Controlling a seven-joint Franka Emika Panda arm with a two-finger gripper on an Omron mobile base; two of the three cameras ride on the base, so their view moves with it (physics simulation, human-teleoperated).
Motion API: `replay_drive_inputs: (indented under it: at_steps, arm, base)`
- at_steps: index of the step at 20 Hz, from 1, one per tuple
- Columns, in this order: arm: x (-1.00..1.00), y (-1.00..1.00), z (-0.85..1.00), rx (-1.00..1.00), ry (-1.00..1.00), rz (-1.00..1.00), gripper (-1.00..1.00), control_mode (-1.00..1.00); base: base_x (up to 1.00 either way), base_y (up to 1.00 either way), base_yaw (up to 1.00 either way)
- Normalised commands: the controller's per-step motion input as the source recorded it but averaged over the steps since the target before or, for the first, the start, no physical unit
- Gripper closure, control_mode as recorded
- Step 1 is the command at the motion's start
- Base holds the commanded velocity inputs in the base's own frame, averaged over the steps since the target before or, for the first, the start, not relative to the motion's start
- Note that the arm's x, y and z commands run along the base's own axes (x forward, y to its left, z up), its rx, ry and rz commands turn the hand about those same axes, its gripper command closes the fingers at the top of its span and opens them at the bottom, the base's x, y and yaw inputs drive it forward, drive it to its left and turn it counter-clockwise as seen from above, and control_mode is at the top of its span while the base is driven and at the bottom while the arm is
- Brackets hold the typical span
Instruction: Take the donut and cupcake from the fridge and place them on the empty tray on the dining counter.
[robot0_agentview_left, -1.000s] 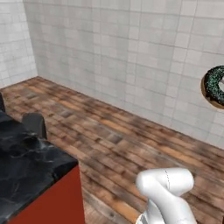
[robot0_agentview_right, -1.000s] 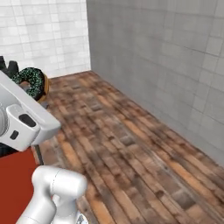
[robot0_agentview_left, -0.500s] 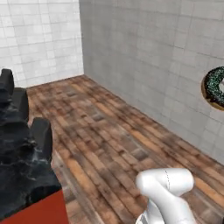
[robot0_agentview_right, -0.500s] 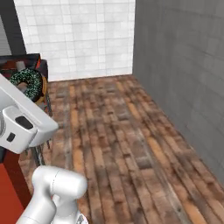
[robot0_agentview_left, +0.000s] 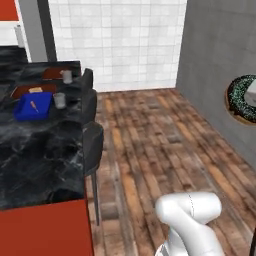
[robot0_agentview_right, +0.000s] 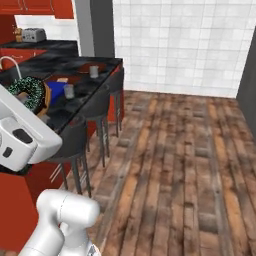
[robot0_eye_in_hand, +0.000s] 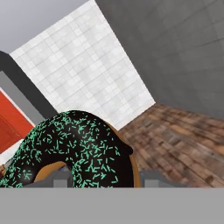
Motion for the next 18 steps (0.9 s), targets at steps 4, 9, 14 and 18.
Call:
replay_drive_inputs:
  at_steps: [4,9,14,18]
  arm:
    - [0.0,0.0,0.0,0.0,0.0,0.0,1.0,1.0]
    - [0.0,0.0,0.0,0.0,0.0,0.0,1.0,1.0]
    - [0.0,0.0,0.0,0.0,0.0,0.0,1.0,1.0]
    - [0.0,0.0,0.0,0.0,0.0,0.0,1.0,1.0]
  base:
    - [0.25,-1.0,0.25]
    - [0.98,-0.7,0.39]
    - [1.0,-0.5,0.31]
    - [1.0,-0.47,0.3]
